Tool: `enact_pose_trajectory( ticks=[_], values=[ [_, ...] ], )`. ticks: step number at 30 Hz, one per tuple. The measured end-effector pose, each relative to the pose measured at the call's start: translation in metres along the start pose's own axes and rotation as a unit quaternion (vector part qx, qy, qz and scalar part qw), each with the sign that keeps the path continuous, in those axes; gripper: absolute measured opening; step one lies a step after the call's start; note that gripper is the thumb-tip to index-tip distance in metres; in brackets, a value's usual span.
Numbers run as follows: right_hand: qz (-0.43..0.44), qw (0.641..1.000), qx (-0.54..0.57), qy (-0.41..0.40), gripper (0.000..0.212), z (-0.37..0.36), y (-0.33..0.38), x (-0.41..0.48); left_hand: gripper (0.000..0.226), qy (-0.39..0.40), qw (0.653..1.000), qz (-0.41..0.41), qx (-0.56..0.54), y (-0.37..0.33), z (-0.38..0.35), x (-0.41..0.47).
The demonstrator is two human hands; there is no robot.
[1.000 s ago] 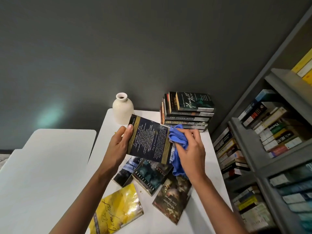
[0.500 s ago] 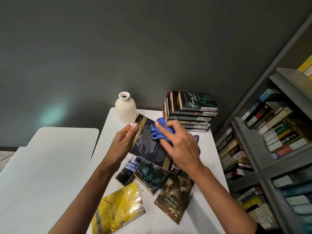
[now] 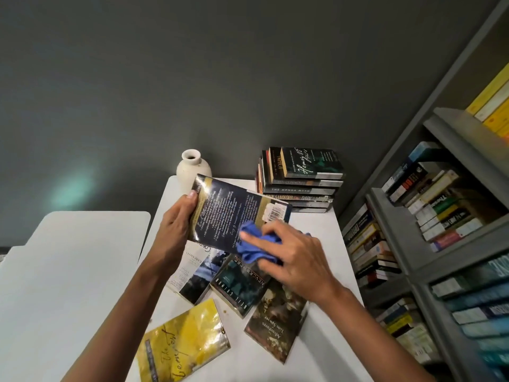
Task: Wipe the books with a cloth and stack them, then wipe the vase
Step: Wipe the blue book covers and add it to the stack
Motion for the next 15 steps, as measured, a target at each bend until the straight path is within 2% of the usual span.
enact_pose_trajectory(
  ticks=[5, 8, 11, 15],
  values=[
    [-0.136, 0.986, -0.049, -0.087, 0.043, 0.021, -0.035, 0.008, 0.049, 0.004, 1.000, -0.004, 0.004, 0.002, -0.003, -0.003],
    [-0.094, 0.993, -0.021, -0.067, 0.045, 0.013, -0.010, 0.000, 0.037, -0.030, 0.999, -0.001, -0.028, -0.001, -0.004, 0.001],
    [-0.054, 0.998, -0.004, -0.025, 0.044, 0.003, 0.004, -0.026, 0.037, -0.040, 0.999, 0.001, -0.035, -0.005, 0.003, 0.002],
    [-0.136, 0.985, -0.069, -0.086, 0.045, 0.019, -0.023, -0.004, 0.055, -0.008, 1.000, -0.002, -0.003, -0.004, -0.001, -0.005]
  ],
)
Point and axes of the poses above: each hand's wrist, its own x-axis towards the middle knuckle, its own z-axis out of the back of the hand, y = z × x, the point moved 3 cm from there along x, towards the middle knuckle, and after that the axes turned 6 degrees about -y, right-handed, at the moved point
